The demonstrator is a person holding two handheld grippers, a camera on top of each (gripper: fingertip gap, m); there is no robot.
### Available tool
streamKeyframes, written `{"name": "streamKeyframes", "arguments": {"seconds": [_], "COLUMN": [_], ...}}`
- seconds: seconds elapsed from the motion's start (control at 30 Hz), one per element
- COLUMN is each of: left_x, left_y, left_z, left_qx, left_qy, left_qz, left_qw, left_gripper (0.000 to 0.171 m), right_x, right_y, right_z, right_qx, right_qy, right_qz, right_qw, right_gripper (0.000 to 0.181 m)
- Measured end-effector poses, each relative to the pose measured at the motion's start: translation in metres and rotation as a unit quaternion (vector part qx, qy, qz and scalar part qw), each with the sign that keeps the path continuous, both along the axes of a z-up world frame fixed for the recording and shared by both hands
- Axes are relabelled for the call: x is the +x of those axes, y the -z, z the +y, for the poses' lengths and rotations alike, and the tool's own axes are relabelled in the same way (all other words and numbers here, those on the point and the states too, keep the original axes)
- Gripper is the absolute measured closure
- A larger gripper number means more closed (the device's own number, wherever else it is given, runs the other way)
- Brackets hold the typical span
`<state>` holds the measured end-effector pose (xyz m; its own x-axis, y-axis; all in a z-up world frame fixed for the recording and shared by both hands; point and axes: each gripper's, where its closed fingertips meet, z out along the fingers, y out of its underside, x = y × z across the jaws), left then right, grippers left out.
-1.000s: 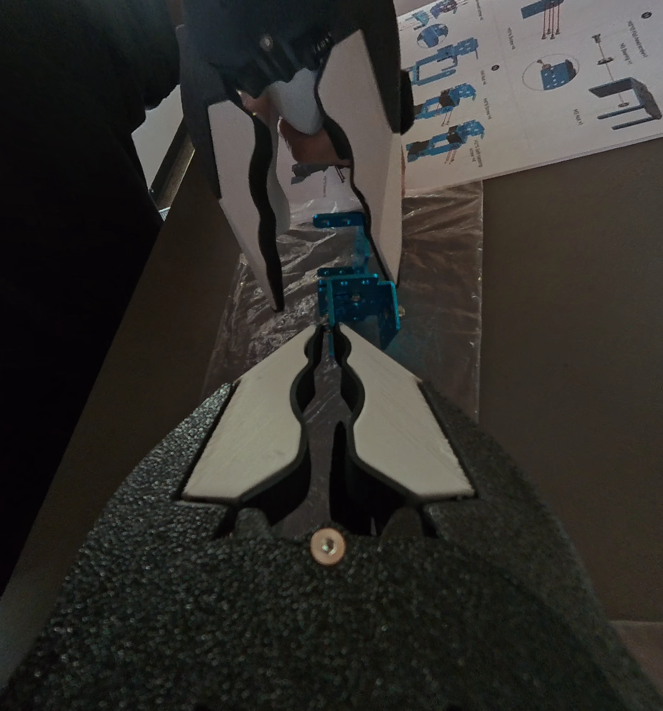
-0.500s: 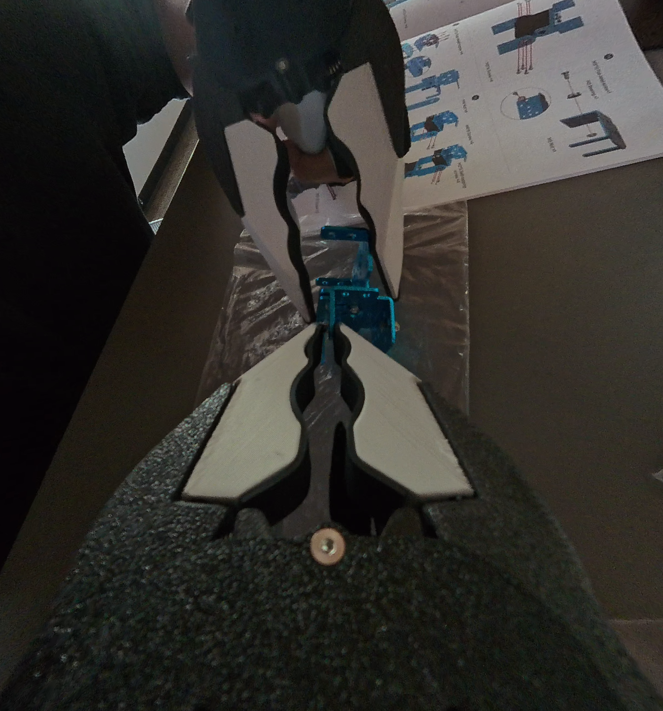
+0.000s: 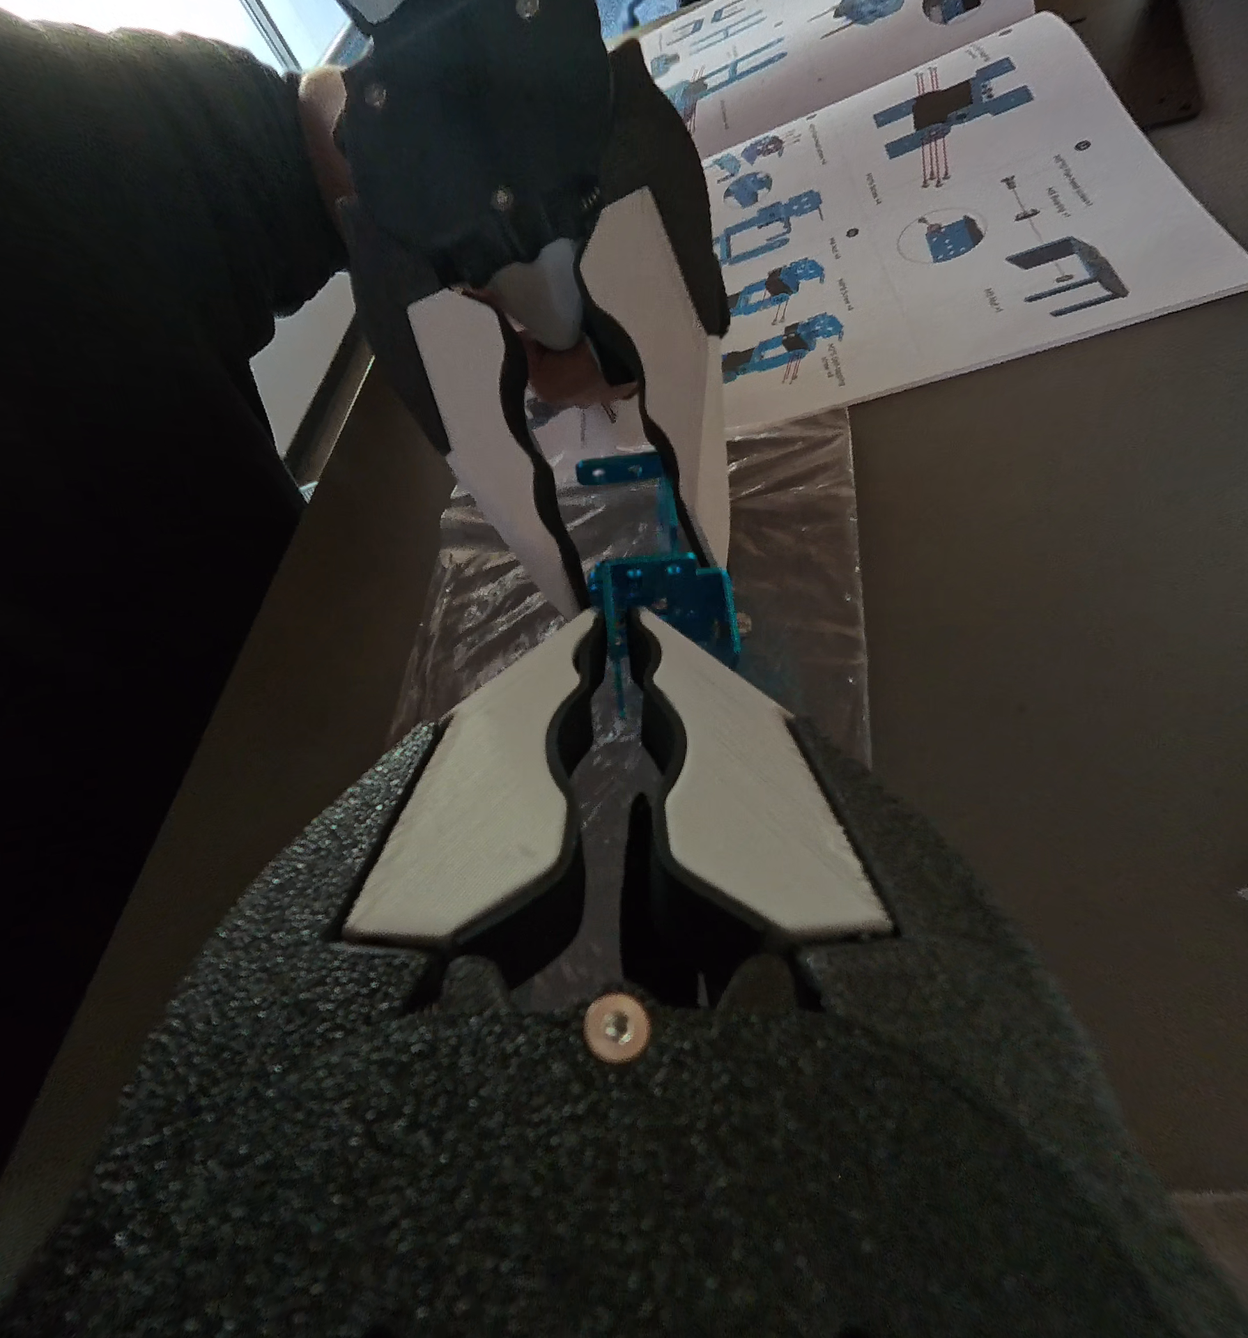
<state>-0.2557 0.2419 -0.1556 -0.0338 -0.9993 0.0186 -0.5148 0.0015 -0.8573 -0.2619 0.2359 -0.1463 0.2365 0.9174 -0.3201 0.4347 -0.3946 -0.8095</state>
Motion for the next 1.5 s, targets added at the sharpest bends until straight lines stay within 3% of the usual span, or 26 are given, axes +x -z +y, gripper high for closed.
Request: {"name": "streamKeyframes", "arguments": {"seconds": [0.23, 0.53, 0.8, 1.07, 1.3, 1.5], "left_x": [-0.002, -0.005, -0.009, -0.010, -0.010, -0.014], "left_y": [-0.008, 0.006, 0.007, 0.007, 0.006, 0.007], "left_z": [0.003, 0.005, 0.001, -0.001, -0.002, -0.006], "left_qx": [-0.005, 0.026, 0.076, 0.078, 0.080, 0.076], "left_qy": [-0.002, 0.000, 0.019, 0.028, 0.031, 0.040], "left_qz": [-0.018, 0.017, 0.028, 0.028, 0.027, 0.036], "left_qw": [1.000, 1.000, 0.997, 0.996, 0.996, 0.996], "left_gripper": [0.140, 0.141, 0.142, 0.141, 0.143, 0.142], "right_x": [-0.001, 0.000, 0.001, 0.001, 0.018, 0.013], "right_y": [-0.011, 0.004, 0.005, 0.004, 0.003, -0.004], "right_z": [0.002, 0.003, 0.003, 0.003, -0.003, 0.000], "right_qx": [-0.023, -0.031, -0.041, -0.050, -0.031, 0.007], "right_qy": [0.007, 0.011, 0.013, 0.011, -0.013, -0.014], "right_qz": [0.046, 0.009, 0.014, 0.022, -0.030, -0.029], "right_qw": [0.999, 0.999, 0.999, 0.998, 0.999, 0.999], "right_gripper": [0.177, 0.177, 0.177, 0.177, 0.172, 0.179]}}
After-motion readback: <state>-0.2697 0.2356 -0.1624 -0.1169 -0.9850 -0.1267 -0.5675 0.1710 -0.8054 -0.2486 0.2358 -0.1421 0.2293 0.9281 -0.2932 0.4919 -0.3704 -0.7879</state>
